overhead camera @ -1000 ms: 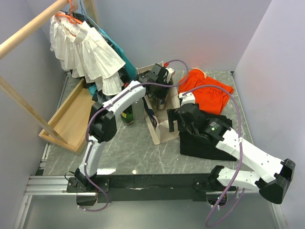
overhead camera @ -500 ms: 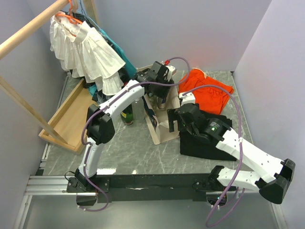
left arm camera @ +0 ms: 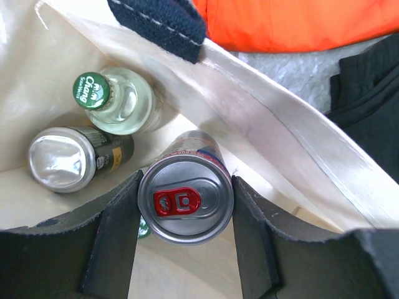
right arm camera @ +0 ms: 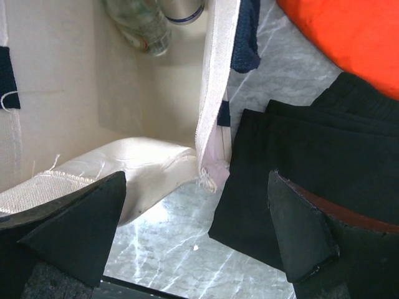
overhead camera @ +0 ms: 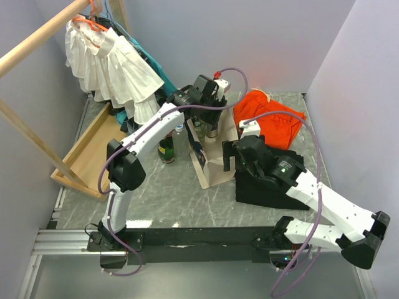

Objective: Take the beverage out of the canvas bag
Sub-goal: Take out the drink from the canvas bag.

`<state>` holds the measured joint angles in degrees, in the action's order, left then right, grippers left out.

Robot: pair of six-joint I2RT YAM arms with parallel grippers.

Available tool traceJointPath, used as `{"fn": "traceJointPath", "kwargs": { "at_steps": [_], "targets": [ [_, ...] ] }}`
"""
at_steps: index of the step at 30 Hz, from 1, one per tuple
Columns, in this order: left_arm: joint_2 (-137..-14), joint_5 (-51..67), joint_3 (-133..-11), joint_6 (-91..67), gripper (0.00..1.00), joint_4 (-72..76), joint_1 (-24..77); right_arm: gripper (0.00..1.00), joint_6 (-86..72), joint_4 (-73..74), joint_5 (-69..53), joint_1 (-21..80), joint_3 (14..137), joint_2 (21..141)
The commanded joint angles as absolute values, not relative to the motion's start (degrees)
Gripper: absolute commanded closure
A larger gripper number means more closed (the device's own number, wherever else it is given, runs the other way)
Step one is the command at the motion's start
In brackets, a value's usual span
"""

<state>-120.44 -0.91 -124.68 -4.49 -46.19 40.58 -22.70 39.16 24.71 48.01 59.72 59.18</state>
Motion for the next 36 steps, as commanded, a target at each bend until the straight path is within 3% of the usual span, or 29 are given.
{"fn": "traceJointPath", "kwargs": {
  "at_steps": [1,36],
  "targets": [
    [-114.5,-0.9,-128.4,-3.4,0.99,-43.6,41.2,0.00,-24.3,40.6,27.9,48.3,61.8,55.9],
    [-98.8,-3.8,-121.4,-4.6,0.99,-40.1,43.0,0.00,-26.0,40.0,26.4,48.3,62.0,54.1]
  ]
}}
